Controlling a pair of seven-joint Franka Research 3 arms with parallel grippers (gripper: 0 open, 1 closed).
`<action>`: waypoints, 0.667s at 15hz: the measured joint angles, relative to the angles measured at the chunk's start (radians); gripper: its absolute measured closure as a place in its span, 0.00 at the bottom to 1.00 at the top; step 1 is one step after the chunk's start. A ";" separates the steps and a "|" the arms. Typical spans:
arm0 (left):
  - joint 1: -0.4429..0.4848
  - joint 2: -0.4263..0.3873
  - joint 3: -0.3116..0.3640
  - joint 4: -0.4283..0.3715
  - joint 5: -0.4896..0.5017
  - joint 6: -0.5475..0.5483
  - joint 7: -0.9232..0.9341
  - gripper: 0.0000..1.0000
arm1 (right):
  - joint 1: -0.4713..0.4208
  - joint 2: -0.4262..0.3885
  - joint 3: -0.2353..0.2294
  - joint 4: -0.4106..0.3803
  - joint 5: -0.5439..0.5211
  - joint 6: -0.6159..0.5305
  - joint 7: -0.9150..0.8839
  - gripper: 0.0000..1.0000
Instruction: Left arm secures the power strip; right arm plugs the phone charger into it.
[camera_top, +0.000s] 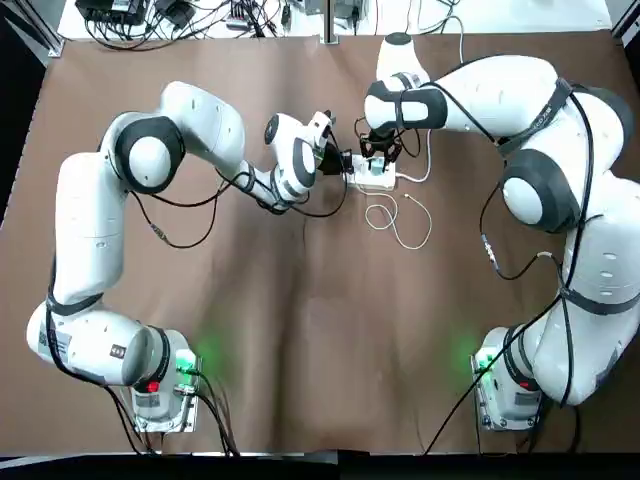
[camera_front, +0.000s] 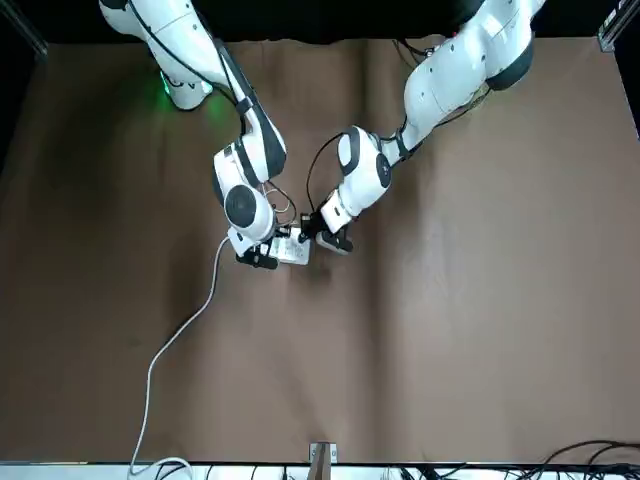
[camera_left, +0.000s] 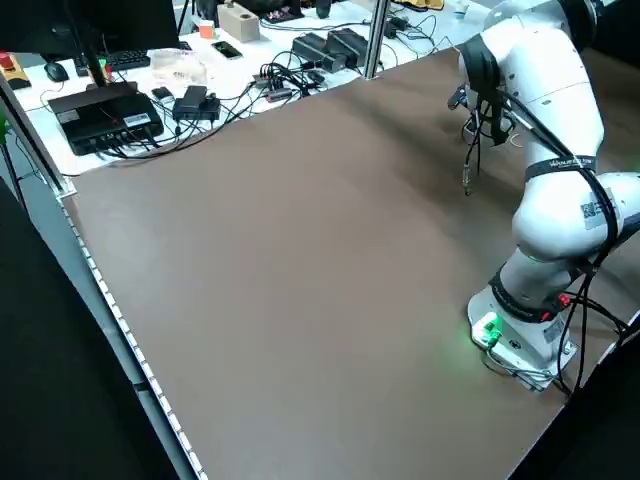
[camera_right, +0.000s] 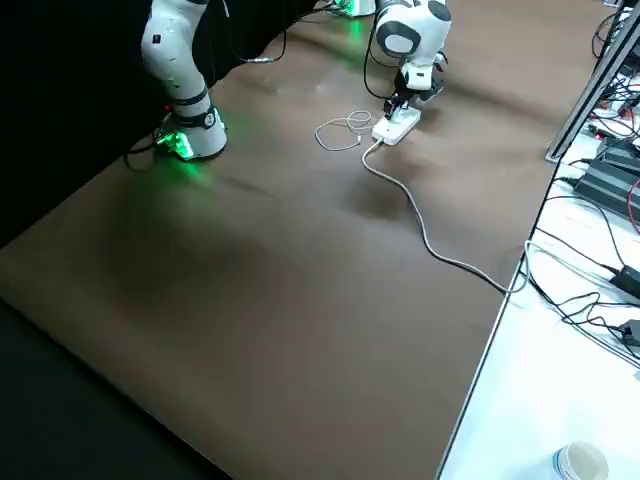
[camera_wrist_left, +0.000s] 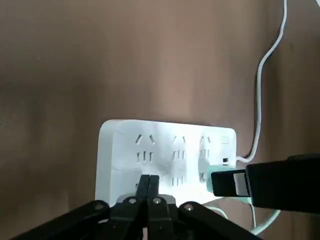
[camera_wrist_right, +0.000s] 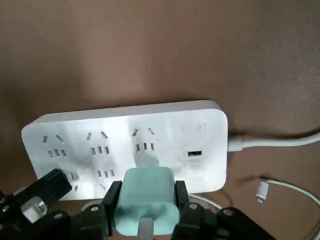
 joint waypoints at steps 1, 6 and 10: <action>0.000 0.000 0.000 0.000 0.000 0.000 0.000 0.99 | 0.000 0.000 0.000 0.000 -0.001 0.000 -0.001 0.52; 0.000 0.000 0.000 0.000 0.000 0.000 0.000 0.99 | 0.005 0.008 0.002 0.002 -0.005 0.004 -0.013 0.52; 0.000 0.000 0.000 0.000 0.000 0.000 0.000 0.99 | 0.005 0.011 0.002 0.004 -0.006 0.004 -0.013 0.52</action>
